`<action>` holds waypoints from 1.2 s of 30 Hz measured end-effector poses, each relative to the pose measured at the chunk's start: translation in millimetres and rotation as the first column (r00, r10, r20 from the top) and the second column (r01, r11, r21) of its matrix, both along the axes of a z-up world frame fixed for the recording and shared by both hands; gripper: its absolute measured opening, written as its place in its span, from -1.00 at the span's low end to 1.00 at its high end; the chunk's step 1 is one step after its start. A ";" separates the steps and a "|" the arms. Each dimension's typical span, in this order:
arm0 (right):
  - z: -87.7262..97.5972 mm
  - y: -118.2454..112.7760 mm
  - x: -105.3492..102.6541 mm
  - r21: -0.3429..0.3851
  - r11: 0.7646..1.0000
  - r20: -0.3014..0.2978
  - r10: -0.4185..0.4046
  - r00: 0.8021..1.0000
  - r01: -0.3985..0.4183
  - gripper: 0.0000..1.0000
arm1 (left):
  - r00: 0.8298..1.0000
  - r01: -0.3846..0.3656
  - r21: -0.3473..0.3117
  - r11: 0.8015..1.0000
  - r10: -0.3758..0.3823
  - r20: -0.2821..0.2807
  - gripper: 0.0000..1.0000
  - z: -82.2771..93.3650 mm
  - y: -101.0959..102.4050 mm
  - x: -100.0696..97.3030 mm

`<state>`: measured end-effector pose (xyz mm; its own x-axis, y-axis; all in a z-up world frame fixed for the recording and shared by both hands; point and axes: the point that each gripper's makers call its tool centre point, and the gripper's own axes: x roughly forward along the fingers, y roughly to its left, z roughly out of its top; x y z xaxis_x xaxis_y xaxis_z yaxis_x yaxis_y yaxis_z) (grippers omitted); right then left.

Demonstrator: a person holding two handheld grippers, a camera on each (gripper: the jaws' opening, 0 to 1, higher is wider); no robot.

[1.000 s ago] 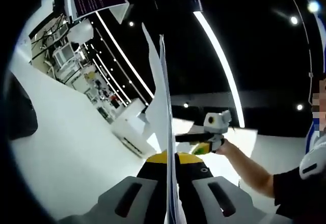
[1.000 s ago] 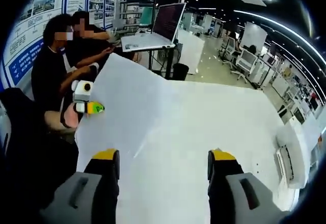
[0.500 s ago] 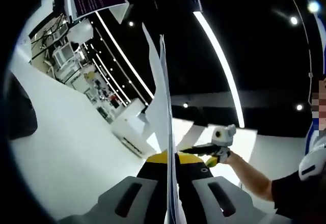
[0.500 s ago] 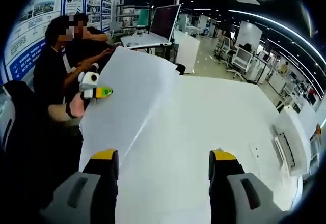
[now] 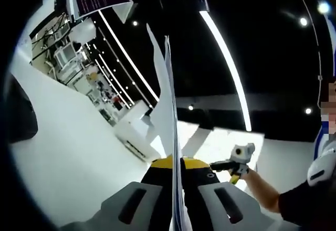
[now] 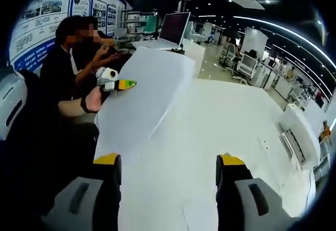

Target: Organize the stack of printing papers by aligning and flattening the scattered papers on the table

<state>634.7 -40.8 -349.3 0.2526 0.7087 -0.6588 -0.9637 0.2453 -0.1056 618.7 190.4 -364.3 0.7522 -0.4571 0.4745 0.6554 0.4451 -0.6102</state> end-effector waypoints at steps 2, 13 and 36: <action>-1.6 -9.2 -0.9 -0.004 1.000 0.010 -0.017 1.000 0.017 0.40 | 1.000 0.000 0.001 1.000 0.000 -0.001 -0.88 -0.2 0.2 0.4; -0.8 -38.6 -20.0 0.043 0.997 0.051 -0.066 0.997 0.063 0.42 | 1.000 -0.003 0.005 1.000 0.003 -0.007 -0.88 -0.8 0.0 2.2; -6.3 -85.2 -55.0 0.292 0.938 0.047 -0.211 0.976 0.188 0.47 | 1.000 -0.003 0.011 1.000 0.003 -0.022 -0.88 -4.1 -1.6 2.2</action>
<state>579.7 -126.0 -355.6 0.4497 0.7933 -0.4104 -0.8836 0.4623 -0.0746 620.9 188.8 -368.4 0.7642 -0.4597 0.4524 0.6401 0.4542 -0.6197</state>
